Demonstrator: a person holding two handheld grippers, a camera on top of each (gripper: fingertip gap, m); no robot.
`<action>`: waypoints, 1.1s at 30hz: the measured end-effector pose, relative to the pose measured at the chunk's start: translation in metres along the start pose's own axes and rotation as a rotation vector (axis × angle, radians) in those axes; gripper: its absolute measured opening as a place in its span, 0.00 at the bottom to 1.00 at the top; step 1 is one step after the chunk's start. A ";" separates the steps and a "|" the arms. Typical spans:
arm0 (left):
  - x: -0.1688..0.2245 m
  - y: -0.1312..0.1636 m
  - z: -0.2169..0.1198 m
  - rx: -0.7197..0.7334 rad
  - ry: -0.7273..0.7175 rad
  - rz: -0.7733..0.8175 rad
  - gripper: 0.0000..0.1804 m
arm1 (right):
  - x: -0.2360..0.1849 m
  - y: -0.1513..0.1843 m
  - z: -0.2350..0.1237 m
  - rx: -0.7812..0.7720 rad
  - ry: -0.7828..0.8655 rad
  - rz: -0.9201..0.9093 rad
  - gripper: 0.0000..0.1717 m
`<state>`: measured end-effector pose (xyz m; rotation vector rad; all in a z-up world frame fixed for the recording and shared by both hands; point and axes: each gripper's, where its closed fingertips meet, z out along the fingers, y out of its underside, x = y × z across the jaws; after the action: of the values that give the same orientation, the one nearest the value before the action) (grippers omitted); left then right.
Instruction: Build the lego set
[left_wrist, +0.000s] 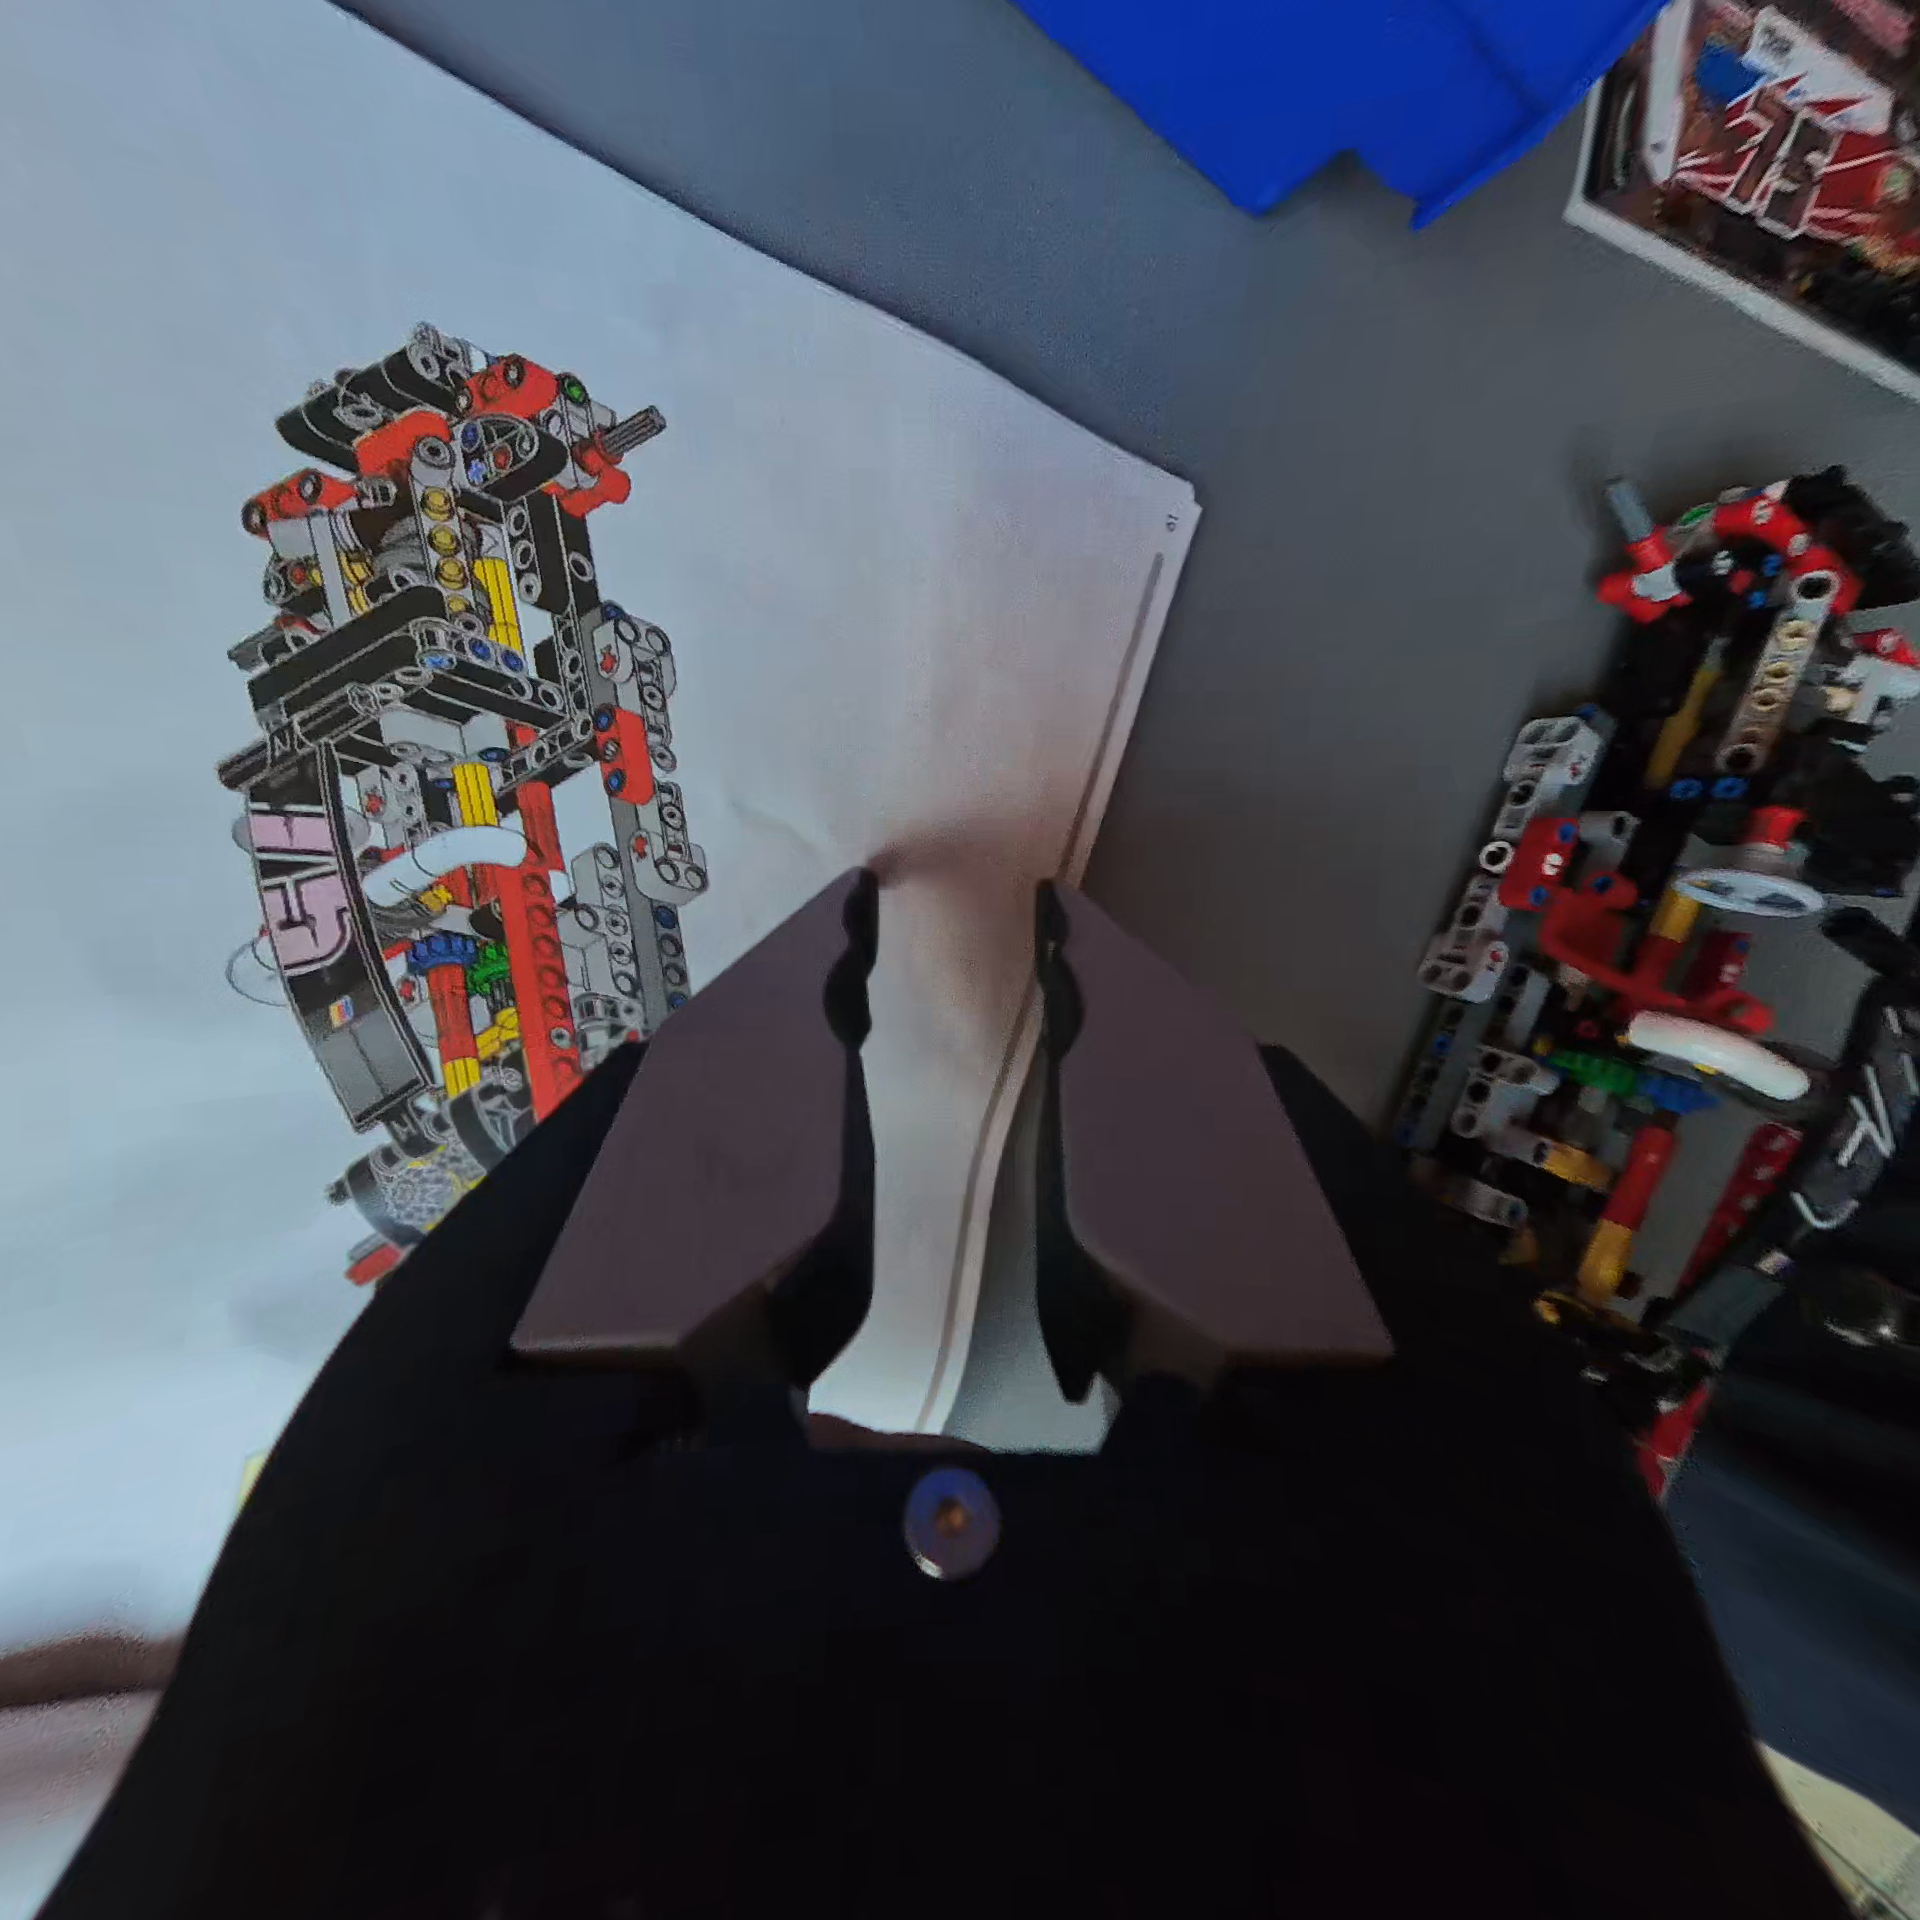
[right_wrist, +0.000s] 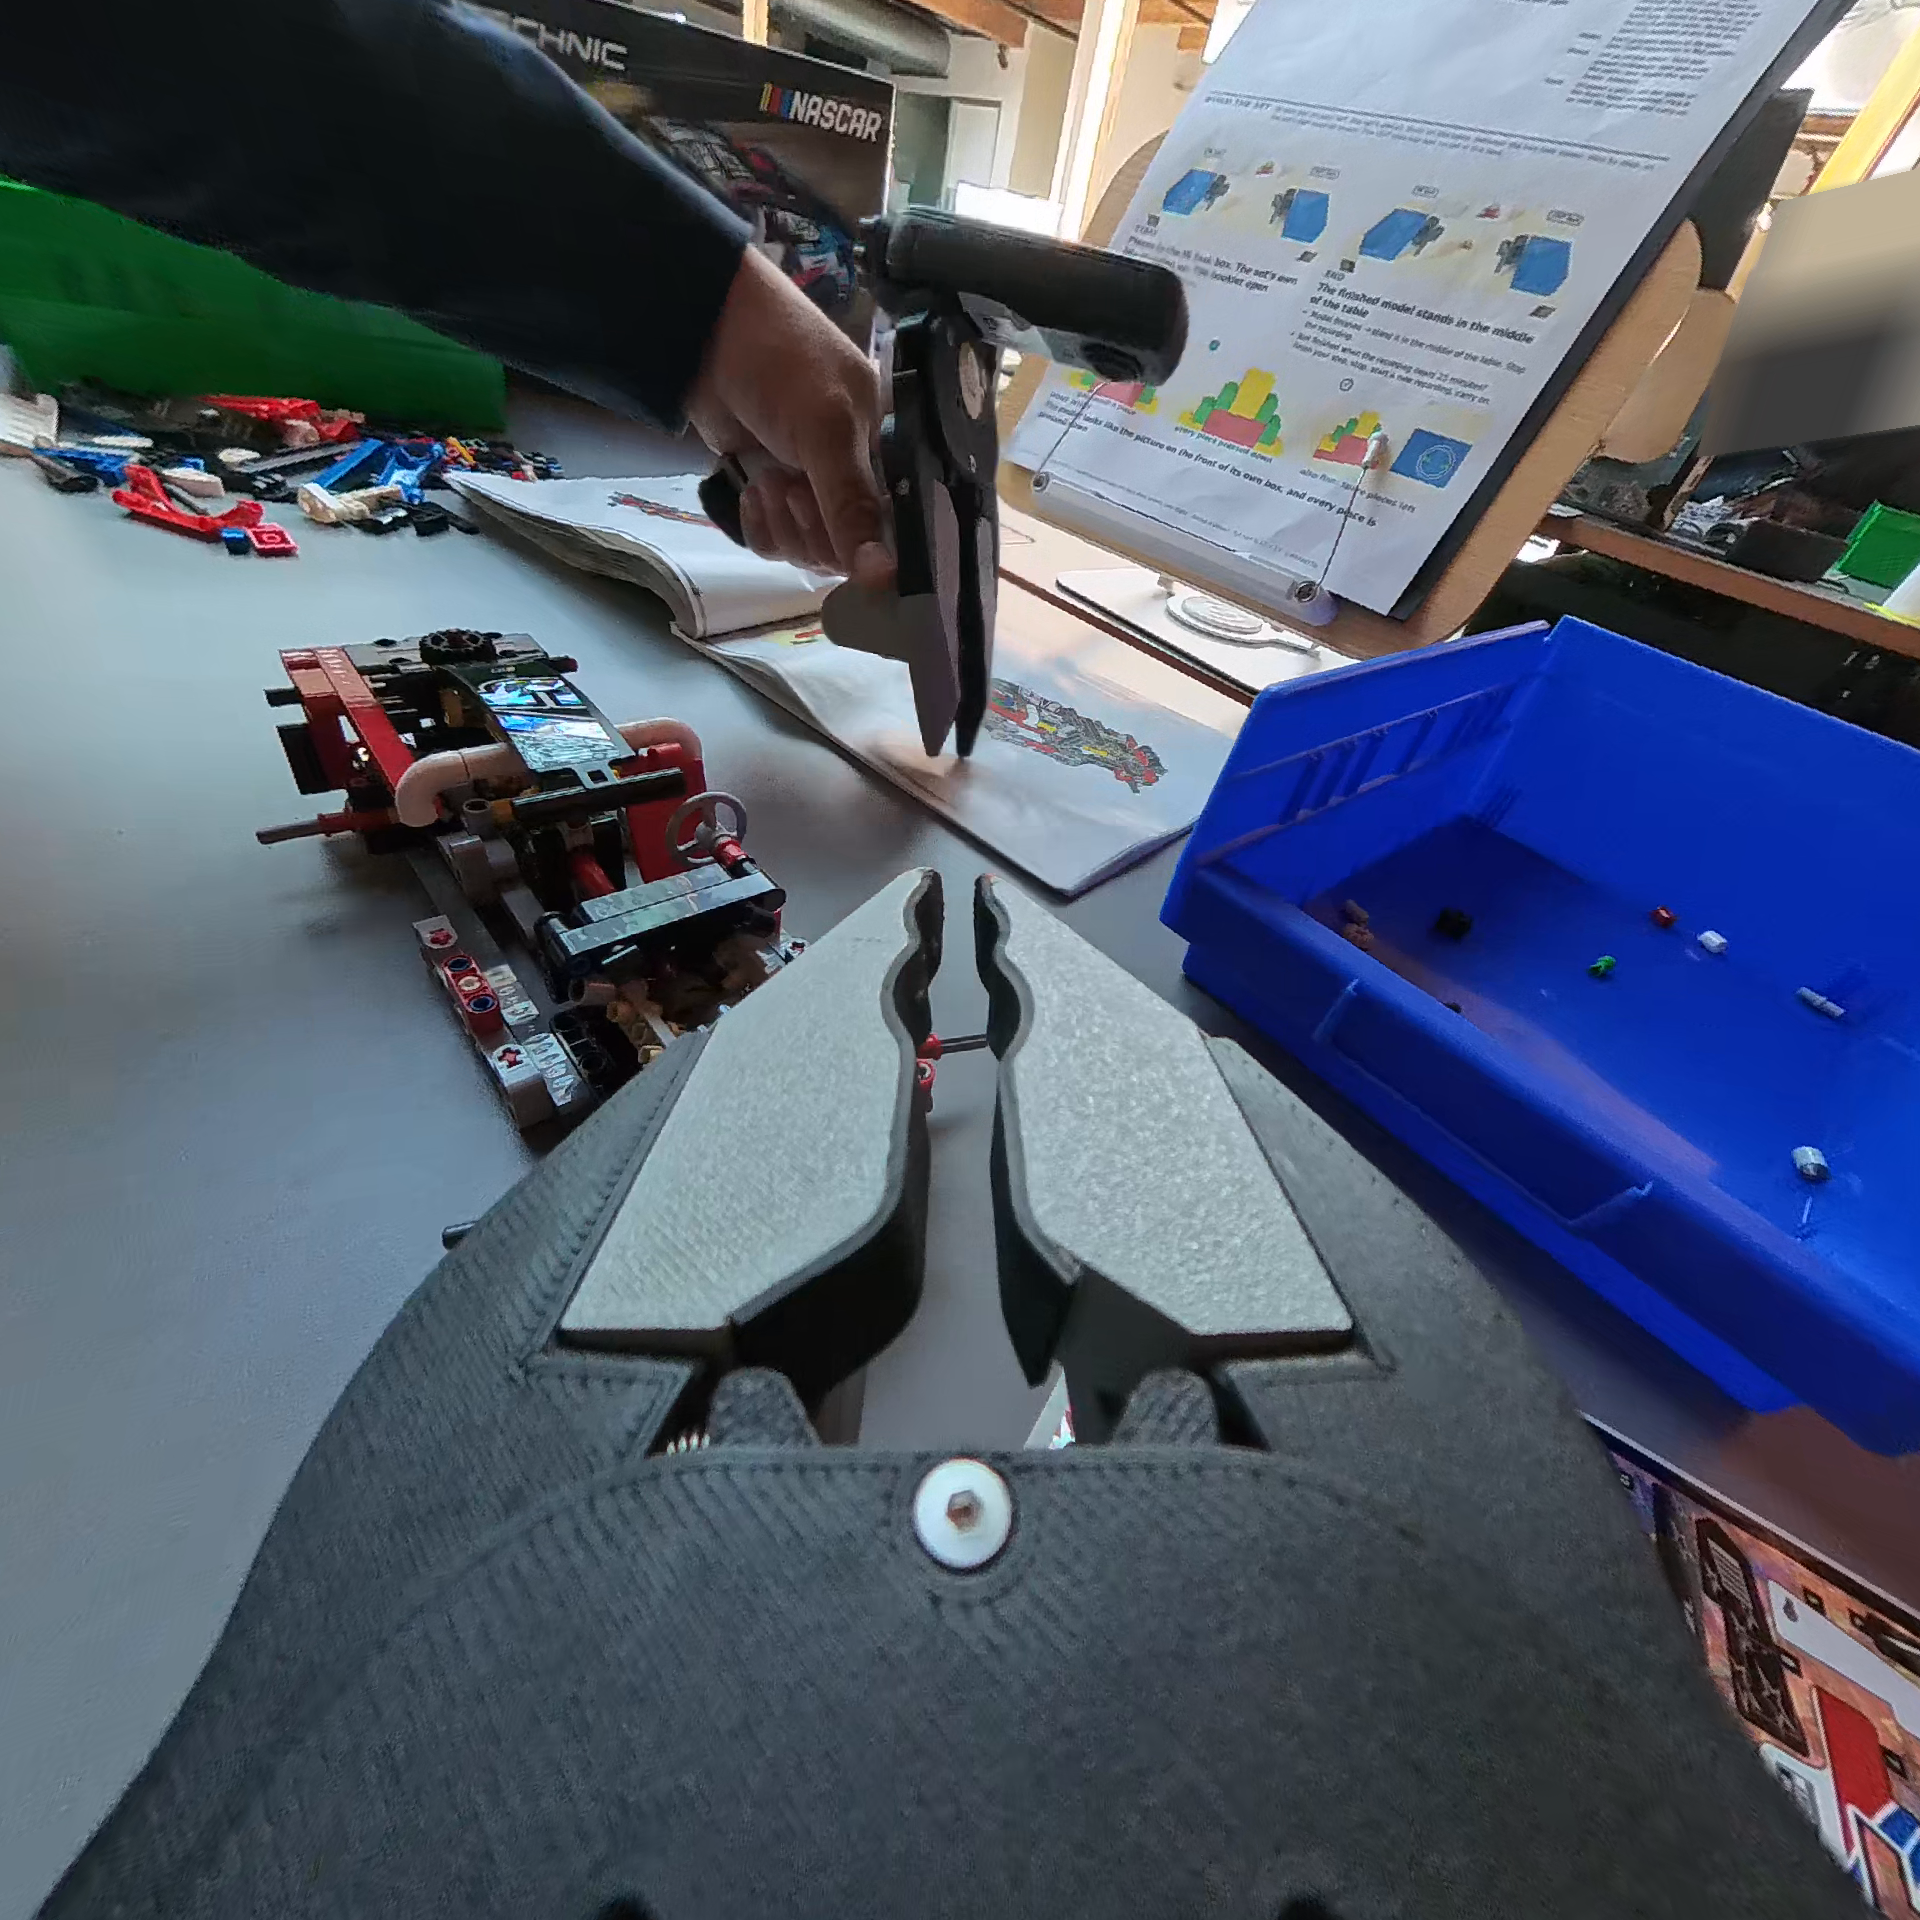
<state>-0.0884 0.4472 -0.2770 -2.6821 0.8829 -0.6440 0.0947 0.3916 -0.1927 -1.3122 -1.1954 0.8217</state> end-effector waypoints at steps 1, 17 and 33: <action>0.000 0.002 -0.001 0.014 0.016 -0.011 0.14 | 0.000 0.000 0.000 0.000 -0.001 -0.001 0.02; -0.019 0.111 -0.201 0.321 -0.823 -0.077 0.55 | 0.015 -0.005 -0.007 0.059 0.033 0.063 0.11; 0.019 0.134 -0.100 0.516 -0.569 -0.066 0.46 | -0.004 -0.038 0.123 -0.559 -0.252 0.008 0.34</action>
<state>-0.1901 0.3205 -0.2311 -2.2336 0.4036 -0.0740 -0.0309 0.4156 -0.1724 -1.6935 -1.7020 0.6954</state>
